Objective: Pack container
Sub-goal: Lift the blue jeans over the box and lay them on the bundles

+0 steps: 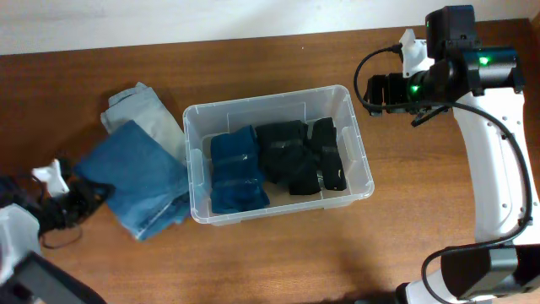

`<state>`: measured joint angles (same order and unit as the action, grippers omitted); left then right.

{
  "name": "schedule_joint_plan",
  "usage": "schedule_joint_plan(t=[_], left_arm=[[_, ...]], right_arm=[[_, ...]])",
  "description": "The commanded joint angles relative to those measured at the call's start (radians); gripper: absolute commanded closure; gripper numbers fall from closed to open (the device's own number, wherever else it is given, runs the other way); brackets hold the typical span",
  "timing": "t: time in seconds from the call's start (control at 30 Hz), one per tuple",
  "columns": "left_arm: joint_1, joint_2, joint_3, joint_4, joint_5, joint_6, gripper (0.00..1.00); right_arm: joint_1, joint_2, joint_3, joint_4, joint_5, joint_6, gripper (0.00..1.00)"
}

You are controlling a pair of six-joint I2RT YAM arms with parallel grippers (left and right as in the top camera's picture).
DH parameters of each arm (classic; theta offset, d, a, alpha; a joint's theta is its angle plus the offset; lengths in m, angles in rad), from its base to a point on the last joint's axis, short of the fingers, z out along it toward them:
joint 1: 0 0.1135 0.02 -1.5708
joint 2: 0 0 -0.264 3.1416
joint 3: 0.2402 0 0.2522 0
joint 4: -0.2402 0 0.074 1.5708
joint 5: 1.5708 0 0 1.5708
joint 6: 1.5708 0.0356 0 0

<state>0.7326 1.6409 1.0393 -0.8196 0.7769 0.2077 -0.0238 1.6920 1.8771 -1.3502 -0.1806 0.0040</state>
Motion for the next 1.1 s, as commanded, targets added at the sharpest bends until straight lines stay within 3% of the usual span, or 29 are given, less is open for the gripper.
schedule_joint_plan(t=[0.0, 0.23, 0.47, 0.67, 0.77, 0.93, 1.07], left_arm=[[-0.002, -0.160, 0.113, -0.022, 0.087, -0.092, 0.99], [-0.100, -0.303, 0.251, -0.059, 0.138, -0.203, 0.99], [-0.374, -0.348, 0.472, -0.050, 0.137, -0.319, 0.99], [-0.685, -0.347, 0.566, 0.112, 0.018, -0.455, 0.99], [-0.876, -0.326, 0.566, 0.211, -0.132, -0.549, 0.99], [-1.106, -0.248, 0.566, 0.241, -0.316, -0.668, 0.99], [-1.232, -0.160, 0.566, 0.254, -0.355, -0.780, 0.99]], right_arm=[[-0.006, -0.003, 0.003, 0.004, 0.011, 0.003, 0.02], [-0.056, -0.022, 0.067, -0.005, 0.047, 0.031, 0.01], [-0.192, -0.070, 0.078, -0.027, 0.048, 0.038, 0.02], [-0.336, -0.077, 0.077, -0.058, 0.043, 0.064, 0.01], [-0.362, -0.077, 0.077, -0.059, 0.043, 0.064, 0.01], [-0.363, -0.077, 0.077, -0.060, 0.043, 0.064, 0.01], [-0.363, -0.077, 0.077, -0.060, 0.043, 0.064, 0.01]])
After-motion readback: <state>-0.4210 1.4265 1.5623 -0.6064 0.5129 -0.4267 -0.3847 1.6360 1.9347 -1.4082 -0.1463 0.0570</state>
